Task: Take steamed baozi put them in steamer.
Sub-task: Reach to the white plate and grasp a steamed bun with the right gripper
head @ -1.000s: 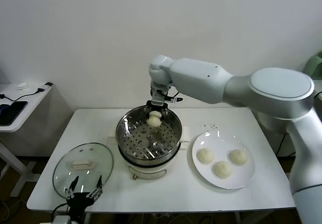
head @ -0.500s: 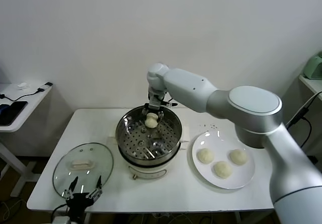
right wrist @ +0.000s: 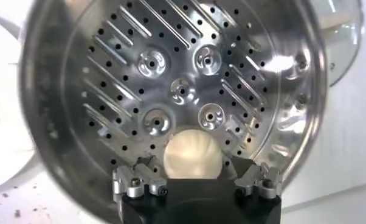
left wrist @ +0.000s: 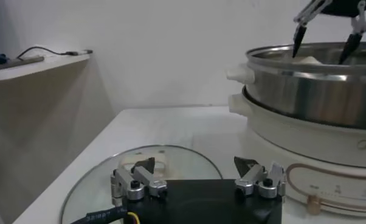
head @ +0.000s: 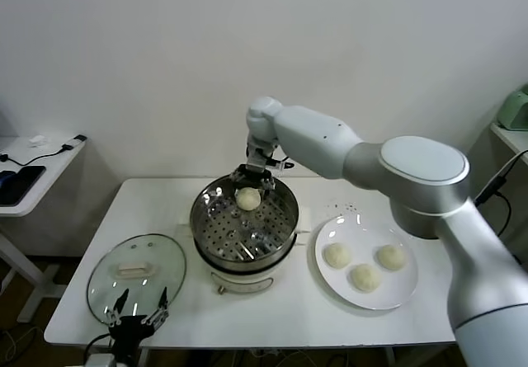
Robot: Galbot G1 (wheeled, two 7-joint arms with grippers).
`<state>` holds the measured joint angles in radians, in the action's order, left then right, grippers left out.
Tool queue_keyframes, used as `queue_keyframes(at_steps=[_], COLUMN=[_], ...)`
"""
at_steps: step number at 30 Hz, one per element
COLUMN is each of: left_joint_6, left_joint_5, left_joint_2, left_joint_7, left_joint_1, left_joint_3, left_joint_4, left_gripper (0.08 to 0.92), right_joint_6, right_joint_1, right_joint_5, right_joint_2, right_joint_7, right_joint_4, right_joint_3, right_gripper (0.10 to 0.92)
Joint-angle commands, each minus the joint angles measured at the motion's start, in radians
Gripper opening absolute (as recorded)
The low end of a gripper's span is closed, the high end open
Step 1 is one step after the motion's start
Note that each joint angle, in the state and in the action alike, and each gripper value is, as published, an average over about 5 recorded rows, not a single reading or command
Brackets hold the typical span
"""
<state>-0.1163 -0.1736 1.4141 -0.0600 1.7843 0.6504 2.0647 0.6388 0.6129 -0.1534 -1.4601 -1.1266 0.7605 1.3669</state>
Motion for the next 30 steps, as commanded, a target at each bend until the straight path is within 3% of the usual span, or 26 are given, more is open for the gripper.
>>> queue_keyframes(at_steps=[1,4,7,15,21,30], left_joint_6=[-0.009,-0.011,-0.010,-0.011,-0.010,0.000], left_joint_5=[-0.003,-0.003,-0.004,-0.001,-0.001,0.009], left_joint_2=[0.001,0.002,0.002,0.011,0.014,0.014], left_joint_7=[0.001,0.002,0.001,0.002,0.001,-0.002], left_joint_1=[-0.002,-0.006,-0.011,-0.018,-0.010,0.004], left_joint_3=[0.001,0.001,0.001,-0.005,-0.007,-0.006], left_joint_4=[0.008,0.012,0.011,0.001,0.002,-0.005], left_gripper=[0.823,0.823,0.823,0.823,0.823,0.823], right_joint_6=[-0.217,-0.422,-0.582,-0.844,-0.949,-1.051], right_joint_1=[0.252,0.353,0.414,0.342,0.140,-0.130], right_joint_5=[-0.449,-0.535,-0.519,-0.541,-0.520,-0.457], right_joint_2=[0.216,0.375,0.525,0.749,0.775,0.696], right_joint_7=[-0.050,0.000,0.056,0.188,0.298,0.403], right_joint_4=[0.215,0.370,0.510,0.785,0.809,0.684], right_joint_3=[0.194,0.333,0.447,0.590,0.504,0.305], right_gripper=[0.823,0.823,0.823,0.823,0.823,0.823])
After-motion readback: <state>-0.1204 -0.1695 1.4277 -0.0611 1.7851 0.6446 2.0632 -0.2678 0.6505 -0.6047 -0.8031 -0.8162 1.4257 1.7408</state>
